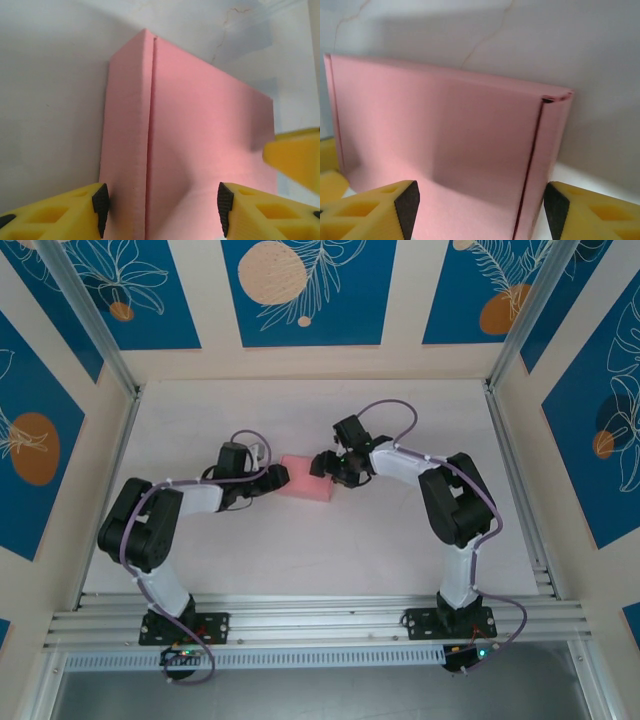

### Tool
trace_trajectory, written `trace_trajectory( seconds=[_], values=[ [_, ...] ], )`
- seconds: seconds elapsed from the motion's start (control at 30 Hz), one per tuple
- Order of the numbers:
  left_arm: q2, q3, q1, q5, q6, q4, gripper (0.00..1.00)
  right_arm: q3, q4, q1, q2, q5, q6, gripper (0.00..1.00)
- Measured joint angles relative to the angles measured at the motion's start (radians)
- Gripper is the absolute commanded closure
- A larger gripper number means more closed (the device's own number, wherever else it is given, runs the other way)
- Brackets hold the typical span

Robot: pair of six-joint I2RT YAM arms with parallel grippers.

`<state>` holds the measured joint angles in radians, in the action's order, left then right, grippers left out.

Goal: Fold the paper box

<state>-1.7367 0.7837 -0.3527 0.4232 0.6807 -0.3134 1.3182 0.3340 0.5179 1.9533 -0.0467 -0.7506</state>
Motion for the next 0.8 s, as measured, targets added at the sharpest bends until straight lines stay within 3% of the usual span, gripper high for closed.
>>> trace_trajectory(
  seconds=[0.33,0.5,0.6,0.77,0.8],
  values=[
    [0.008,-0.029,-0.052,0.001,0.062,-0.021,0.40,0.022,0.047,-0.067,0.010,-0.034,0.068,0.29],
    [0.106,-0.042,-0.011,-0.045,0.042,0.031,0.28,-0.054,0.076,-0.066,-0.080,0.010,0.076,0.24],
    [0.208,-0.045,0.031,-0.090,0.002,0.087,0.00,-0.120,0.106,-0.067,-0.200,0.068,0.087,0.18],
    [0.431,-0.076,0.092,-0.224,-0.136,0.191,0.00,-0.216,0.159,-0.086,-0.438,0.209,0.118,0.00],
    [0.481,-0.094,0.101,-0.266,-0.175,0.208,0.00,-0.237,0.167,-0.095,-0.484,0.240,0.126,0.00]
  ],
)
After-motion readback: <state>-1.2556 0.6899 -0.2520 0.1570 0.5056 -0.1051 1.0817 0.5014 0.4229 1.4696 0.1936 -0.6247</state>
